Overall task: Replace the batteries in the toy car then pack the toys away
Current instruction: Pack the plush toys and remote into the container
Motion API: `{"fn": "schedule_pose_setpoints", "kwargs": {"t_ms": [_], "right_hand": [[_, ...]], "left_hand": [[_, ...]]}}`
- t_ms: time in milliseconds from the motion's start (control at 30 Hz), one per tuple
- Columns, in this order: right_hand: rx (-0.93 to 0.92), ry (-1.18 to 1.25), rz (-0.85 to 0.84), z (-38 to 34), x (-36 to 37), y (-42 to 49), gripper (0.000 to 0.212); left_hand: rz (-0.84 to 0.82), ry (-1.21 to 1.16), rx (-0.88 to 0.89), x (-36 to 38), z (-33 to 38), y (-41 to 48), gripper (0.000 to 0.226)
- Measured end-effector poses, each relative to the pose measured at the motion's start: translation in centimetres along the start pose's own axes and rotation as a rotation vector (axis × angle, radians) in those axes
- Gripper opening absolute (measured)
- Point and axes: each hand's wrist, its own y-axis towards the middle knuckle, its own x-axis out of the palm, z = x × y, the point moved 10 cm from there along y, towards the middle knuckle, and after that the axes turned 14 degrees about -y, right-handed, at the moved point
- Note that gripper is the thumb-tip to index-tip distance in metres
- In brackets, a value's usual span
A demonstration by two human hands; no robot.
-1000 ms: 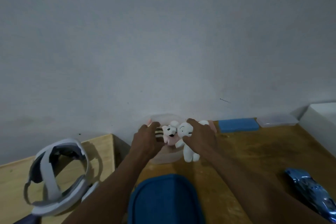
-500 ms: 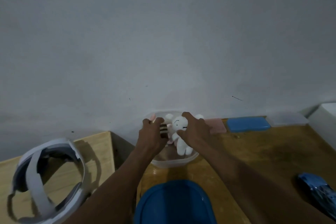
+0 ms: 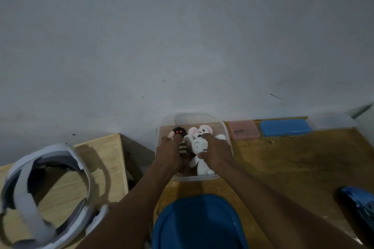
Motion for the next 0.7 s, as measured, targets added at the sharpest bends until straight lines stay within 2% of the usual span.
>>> {"fn": "schedule_pose_setpoints", "kwargs": {"t_ms": [200,433,600,700], "right_hand": [[-0.023,-0.073,-0.025,0.0,0.5,0.7,0.044],[0.0,-0.041,0.022,0.0,0.7,0.8,0.044],[-0.035,-0.049,-0.013,-0.1,0.7,0.9,0.042],[-0.025,-0.014,-0.006,0.0,0.6,0.9,0.054]], "left_hand": [[0.008,0.016,-0.065,-0.2,-0.5,0.5,0.052],[-0.151,0.076,-0.072,1.5,-0.5,1.0,0.062],[-0.071,0.033,-0.072,1.3,-0.5,0.8,0.064],[-0.05,0.029,-0.043,1.3,-0.1,0.6,0.066]]}}
